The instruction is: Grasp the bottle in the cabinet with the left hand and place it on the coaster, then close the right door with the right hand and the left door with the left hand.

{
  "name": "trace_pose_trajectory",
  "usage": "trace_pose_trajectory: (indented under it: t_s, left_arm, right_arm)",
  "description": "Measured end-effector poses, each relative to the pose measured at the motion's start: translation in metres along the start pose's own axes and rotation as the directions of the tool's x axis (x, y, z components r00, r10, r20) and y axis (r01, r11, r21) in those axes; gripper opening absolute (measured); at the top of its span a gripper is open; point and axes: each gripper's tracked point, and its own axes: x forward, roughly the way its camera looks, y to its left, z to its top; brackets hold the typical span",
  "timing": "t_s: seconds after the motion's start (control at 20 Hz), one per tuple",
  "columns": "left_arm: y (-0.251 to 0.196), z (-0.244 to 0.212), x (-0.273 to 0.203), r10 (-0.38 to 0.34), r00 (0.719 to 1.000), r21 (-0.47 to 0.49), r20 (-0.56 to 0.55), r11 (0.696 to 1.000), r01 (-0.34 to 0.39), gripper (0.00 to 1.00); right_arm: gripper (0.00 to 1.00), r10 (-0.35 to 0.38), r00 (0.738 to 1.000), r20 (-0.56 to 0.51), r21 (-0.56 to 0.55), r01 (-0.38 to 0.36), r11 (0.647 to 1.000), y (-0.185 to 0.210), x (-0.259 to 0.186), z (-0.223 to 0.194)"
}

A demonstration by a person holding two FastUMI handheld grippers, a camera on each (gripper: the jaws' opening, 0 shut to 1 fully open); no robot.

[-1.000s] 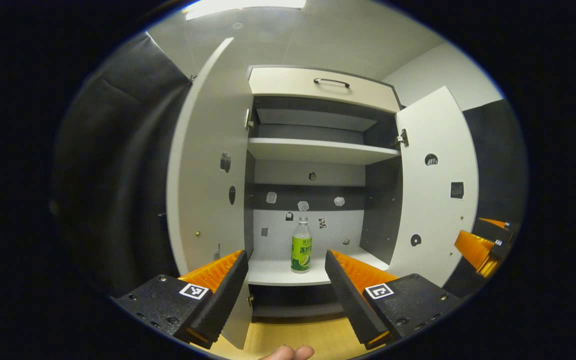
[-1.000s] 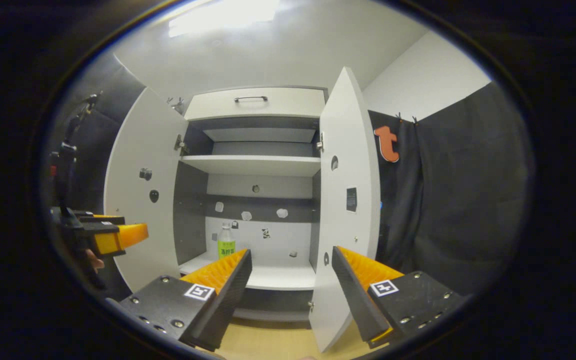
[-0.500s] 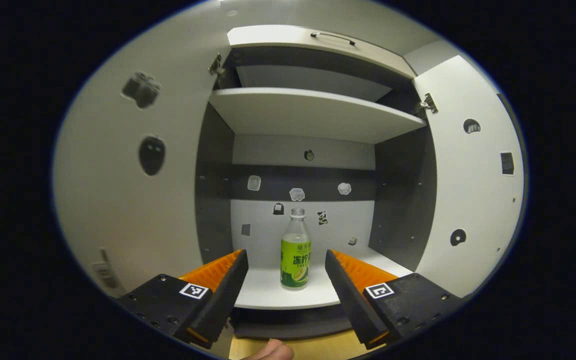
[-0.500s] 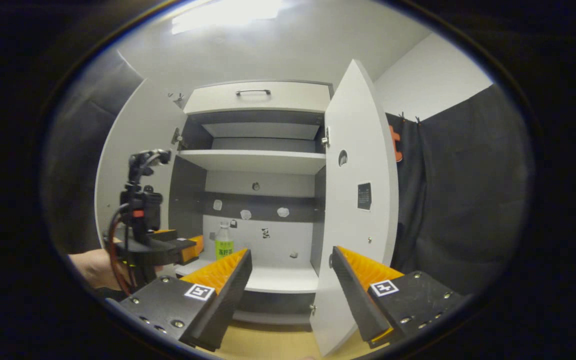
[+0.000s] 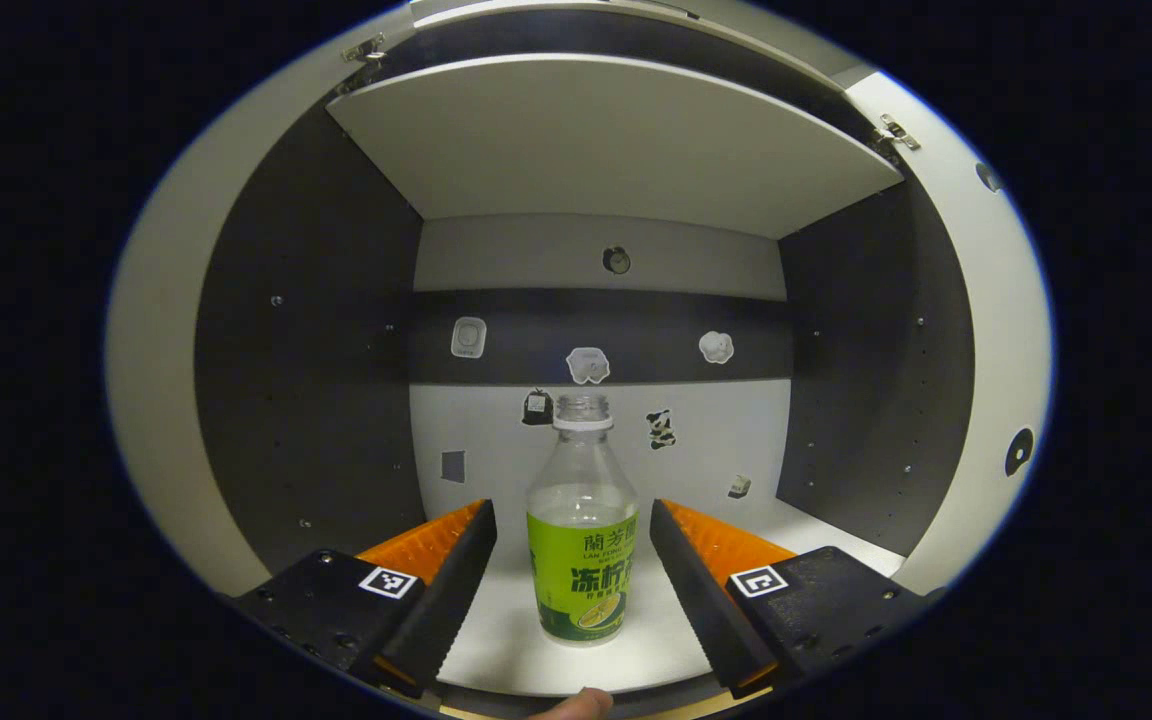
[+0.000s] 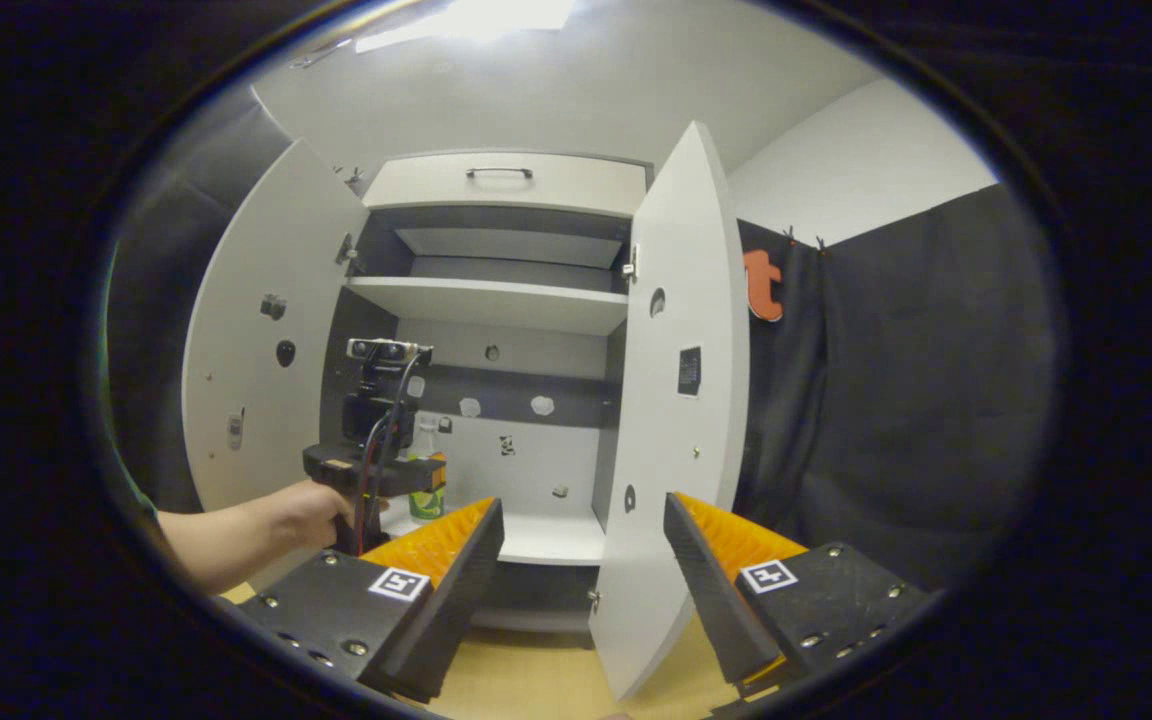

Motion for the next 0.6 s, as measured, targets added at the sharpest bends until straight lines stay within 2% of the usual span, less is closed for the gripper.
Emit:
trace_pose_trajectory:
  t_s: [0.25,0.3,0.5,0.55,0.6]
  left_arm:
    - [-0.002,-0.039,0.032,0.000,0.993,0.023,-0.117,1.000,0.003,0.97]
    - [-0.002,-0.038,0.030,0.010,0.992,0.028,-0.126,1.000,-0.007,0.83]
    - [-0.012,-0.022,0.000,-0.036,0.994,0.036,-0.107,0.999,0.040,0.80]
    - [-0.014,-0.018,-0.013,-0.046,0.994,0.040,-0.097,0.998,0.050,0.80]
    - [-0.015,-0.014,-0.025,-0.048,0.995,0.042,-0.093,0.998,0.052,0.80]
  right_arm:
    - [0.97,-0.062,0.998,-0.019,0.010,0.063,0.998,-0.020,-0.016,-0.003]
    - [0.98,-0.064,0.998,-0.016,0.011,0.064,0.998,-0.022,-0.019,-0.001]
    - [0.97,-0.057,0.998,-0.005,0.022,0.057,0.998,-0.029,-0.028,-0.001]
    - [0.92,-0.057,0.998,-0.007,0.031,0.058,0.998,-0.031,-0.031,-0.003]
    - [0.97,-0.057,0.998,-0.009,0.046,0.058,0.997,-0.033,-0.035,-0.003]
